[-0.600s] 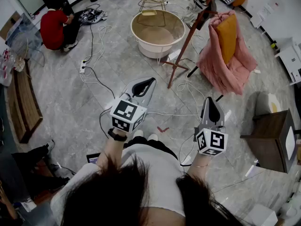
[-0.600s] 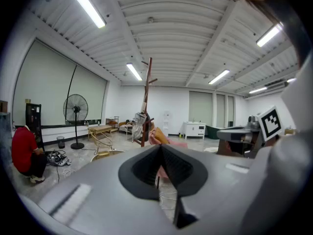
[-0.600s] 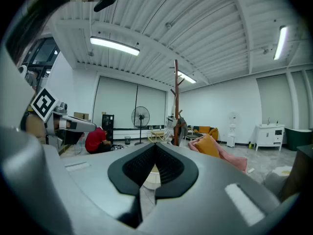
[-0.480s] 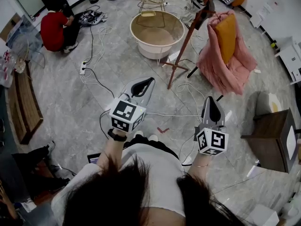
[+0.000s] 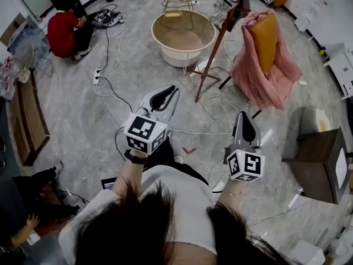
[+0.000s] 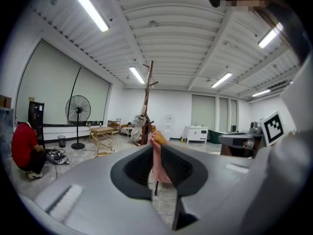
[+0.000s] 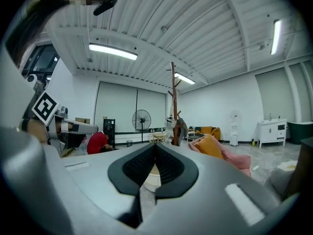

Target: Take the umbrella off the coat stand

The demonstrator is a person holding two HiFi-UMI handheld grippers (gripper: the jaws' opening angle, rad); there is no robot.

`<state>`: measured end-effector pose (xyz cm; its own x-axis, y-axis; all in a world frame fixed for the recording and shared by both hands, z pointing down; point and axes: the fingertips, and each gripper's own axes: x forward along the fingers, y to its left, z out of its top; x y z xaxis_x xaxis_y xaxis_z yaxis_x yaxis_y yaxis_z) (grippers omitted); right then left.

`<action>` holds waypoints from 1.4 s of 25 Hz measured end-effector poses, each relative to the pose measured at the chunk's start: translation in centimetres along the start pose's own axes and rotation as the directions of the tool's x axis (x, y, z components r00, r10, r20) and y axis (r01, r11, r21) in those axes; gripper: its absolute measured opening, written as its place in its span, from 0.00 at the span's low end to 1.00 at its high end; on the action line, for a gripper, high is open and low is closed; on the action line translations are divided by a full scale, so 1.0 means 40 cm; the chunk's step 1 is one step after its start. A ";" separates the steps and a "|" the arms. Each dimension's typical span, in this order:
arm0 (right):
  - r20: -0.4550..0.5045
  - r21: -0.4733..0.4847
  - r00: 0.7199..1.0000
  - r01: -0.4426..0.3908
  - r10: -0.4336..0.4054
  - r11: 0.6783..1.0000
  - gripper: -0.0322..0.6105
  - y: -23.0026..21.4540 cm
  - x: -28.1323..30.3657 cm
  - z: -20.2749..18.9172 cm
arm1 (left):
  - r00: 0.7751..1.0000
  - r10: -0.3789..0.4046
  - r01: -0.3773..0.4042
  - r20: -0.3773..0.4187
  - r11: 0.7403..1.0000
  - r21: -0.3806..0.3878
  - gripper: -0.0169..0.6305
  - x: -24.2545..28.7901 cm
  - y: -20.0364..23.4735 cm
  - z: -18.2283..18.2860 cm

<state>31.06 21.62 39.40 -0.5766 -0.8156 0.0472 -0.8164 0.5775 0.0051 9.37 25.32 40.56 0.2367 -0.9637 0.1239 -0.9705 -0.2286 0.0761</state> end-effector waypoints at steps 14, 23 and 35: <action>-0.011 0.003 1.000 -0.009 0.009 1.000 0.05 0.013 0.293 0.005 | 0.998 -0.061 0.061 -0.035 0.998 0.001 0.35 0.211 0.189 0.014; -0.017 0.001 1.000 -0.026 0.026 1.000 0.05 0.072 0.605 0.032 | 0.996 -0.074 0.074 -0.042 0.997 -0.003 0.47 0.369 0.437 0.074; -0.051 -0.007 0.999 0.003 -0.003 1.000 0.05 0.140 0.807 0.006 | 0.994 -0.094 0.095 -0.057 0.996 0.002 0.58 0.444 0.634 0.089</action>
<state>7.86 -1.47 40.71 -0.5716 -0.8147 0.0980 -0.8179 0.5753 0.0121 -11.22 1.93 41.16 0.3295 -0.9283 0.1722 -0.9438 -0.3190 0.0858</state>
